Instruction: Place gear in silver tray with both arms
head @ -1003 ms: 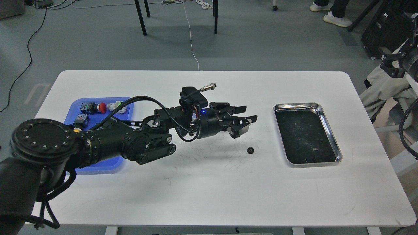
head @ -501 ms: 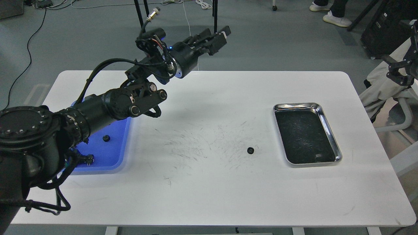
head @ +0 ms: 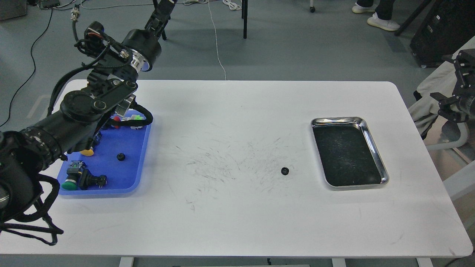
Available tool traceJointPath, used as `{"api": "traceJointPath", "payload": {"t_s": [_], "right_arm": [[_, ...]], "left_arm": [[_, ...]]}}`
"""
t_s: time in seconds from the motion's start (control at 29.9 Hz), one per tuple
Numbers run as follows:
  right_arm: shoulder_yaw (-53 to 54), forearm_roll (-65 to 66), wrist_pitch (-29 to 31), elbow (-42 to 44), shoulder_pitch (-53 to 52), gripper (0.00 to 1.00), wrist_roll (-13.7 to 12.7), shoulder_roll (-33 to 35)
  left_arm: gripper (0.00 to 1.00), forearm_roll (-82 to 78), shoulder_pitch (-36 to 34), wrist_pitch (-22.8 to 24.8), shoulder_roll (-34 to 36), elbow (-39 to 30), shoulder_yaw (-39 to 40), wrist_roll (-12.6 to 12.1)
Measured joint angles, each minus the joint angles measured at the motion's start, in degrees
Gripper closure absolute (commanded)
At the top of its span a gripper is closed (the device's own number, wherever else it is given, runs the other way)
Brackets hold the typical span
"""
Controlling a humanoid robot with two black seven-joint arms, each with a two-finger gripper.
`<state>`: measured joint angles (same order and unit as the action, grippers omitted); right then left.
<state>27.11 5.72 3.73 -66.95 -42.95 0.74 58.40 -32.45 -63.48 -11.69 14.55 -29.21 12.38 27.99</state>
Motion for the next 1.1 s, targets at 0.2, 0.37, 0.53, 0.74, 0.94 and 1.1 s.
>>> {"api": "traceJointPath", "payload": {"t_s": [0.2, 0.37, 0.53, 0.74, 0.94, 1.1], "right_arm": [[-7.87, 11.42, 0.25, -3.09, -5.9, 0.04, -0.28, 2.92], [-20.01, 25.45, 0.19, -4.25, -15.94, 0.04, -1.17, 2.96], [-31.78, 30.96, 0.71, -4.63, -26.5, 0.04, -2.16, 0.86], [-45.96, 34.27, 1.01, -4.38, -38.53, 0.04, -0.21, -3.87], [-56.73, 39.92, 1.44, -4.24, -46.34, 0.04, 2.69, -10.9], [-63.26, 45.46, 1.47, -4.11, -50.08, 0.04, 5.0, -16.01]], "left_arm": [[0.15, 2.74, 0.82, 0.68, 3.68, -0.14, 0.71, 0.0], [0.14, 3.8, 0.97, 1.27, 5.56, -0.34, 0.71, 0.0], [0.14, 3.95, 0.99, 1.3, 6.81, -0.48, 0.71, 0.0], [0.14, 3.97, 0.98, 1.27, 7.7, -0.59, 0.71, 0.0], [0.14, 3.98, 0.75, 1.27, 8.31, -0.61, 0.64, 0.0], [0.14, 3.98, 0.73, 1.27, 8.54, -0.67, 0.63, 0.0]]}}
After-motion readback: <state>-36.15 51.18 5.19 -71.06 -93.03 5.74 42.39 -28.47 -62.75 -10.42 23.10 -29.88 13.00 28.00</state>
